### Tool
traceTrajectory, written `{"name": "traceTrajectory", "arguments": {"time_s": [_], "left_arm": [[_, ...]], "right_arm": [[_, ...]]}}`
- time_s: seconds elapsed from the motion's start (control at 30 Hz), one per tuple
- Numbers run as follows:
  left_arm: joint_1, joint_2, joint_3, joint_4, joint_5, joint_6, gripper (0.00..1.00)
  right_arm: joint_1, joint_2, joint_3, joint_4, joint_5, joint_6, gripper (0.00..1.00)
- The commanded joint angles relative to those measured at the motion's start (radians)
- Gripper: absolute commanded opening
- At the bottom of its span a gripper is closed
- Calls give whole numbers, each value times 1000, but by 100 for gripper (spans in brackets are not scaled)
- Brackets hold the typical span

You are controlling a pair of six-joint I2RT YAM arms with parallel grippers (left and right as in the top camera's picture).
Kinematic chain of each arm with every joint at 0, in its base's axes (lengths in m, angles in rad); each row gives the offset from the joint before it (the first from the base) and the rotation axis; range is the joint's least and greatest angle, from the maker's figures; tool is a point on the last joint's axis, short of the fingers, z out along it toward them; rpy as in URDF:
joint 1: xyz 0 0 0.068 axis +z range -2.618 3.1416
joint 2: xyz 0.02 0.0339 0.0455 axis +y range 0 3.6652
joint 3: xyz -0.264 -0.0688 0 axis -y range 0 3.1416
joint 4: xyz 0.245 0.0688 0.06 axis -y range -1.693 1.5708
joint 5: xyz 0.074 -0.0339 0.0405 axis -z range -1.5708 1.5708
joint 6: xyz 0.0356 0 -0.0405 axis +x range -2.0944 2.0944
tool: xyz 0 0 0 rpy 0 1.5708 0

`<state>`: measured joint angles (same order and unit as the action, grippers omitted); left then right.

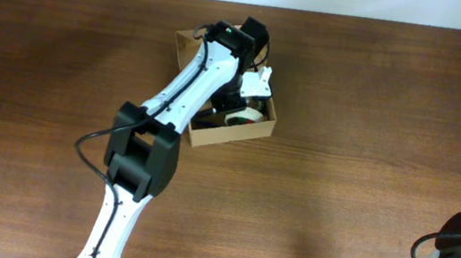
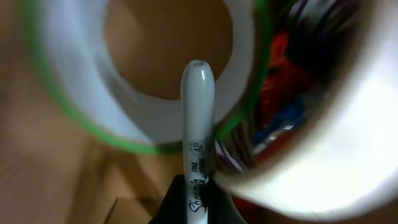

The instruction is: Pack container

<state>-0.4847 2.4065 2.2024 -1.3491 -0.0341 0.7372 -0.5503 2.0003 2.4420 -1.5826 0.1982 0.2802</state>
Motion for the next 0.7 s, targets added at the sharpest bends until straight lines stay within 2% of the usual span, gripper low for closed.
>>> {"name": "traceTrajectory", "arguments": {"time_s": [0.0, 0.37, 0.47, 0.6, 0.67], "left_arm": [[-3, 34, -10, 0, 12, 21, 2], [-5, 32, 17, -8, 12, -19, 13], [-5, 32, 52, -7, 12, -50, 25], [-5, 31, 100, -16, 11, -87, 58], [-5, 22, 117, -27, 11, -98, 61]], "right_arm": [[0, 4, -5, 0, 13, -3, 99], [0, 4, -5, 0, 13, -3, 99], [0, 4, -5, 0, 13, -3, 99], [0, 4, -5, 0, 13, -3, 99], [0, 4, -5, 0, 13, -3, 99]]}}
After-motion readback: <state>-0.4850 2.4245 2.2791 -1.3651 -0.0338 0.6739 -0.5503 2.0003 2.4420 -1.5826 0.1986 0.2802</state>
